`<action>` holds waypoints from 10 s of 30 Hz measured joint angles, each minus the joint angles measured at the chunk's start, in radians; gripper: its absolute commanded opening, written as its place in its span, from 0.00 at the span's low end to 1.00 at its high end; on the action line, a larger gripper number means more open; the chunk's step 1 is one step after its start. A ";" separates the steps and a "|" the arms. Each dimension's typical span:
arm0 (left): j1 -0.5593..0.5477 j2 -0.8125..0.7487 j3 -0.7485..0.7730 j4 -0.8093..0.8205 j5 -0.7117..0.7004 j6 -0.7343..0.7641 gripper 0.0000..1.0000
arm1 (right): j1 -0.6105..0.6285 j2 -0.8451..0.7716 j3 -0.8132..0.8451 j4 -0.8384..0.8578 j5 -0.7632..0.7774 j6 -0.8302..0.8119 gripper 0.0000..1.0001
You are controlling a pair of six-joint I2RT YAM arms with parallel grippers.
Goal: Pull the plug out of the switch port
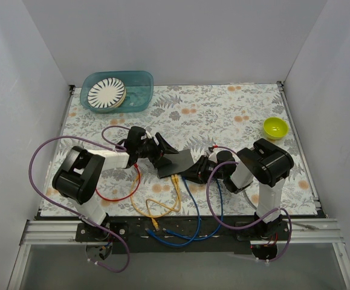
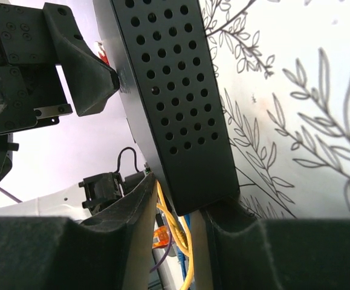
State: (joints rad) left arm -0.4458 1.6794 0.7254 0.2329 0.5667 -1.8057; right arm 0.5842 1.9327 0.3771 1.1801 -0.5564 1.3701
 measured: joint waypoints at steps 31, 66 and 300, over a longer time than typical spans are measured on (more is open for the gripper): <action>-0.032 -0.015 -0.050 0.045 0.055 -0.023 0.64 | 0.000 -0.056 0.076 -0.214 0.000 -0.143 0.01; -0.132 0.050 0.023 0.041 -0.024 -0.105 0.63 | 0.020 -0.253 0.115 -0.609 0.007 -0.567 0.01; 0.122 -0.182 0.012 -0.439 -0.364 0.082 0.60 | 0.171 -0.043 0.483 -0.721 0.133 -0.489 0.50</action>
State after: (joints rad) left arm -0.3237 1.4975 0.7372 -0.2062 0.2024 -1.7237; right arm 0.7551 1.8896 0.8604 0.4591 -0.4232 0.8814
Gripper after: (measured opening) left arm 0.651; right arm 0.499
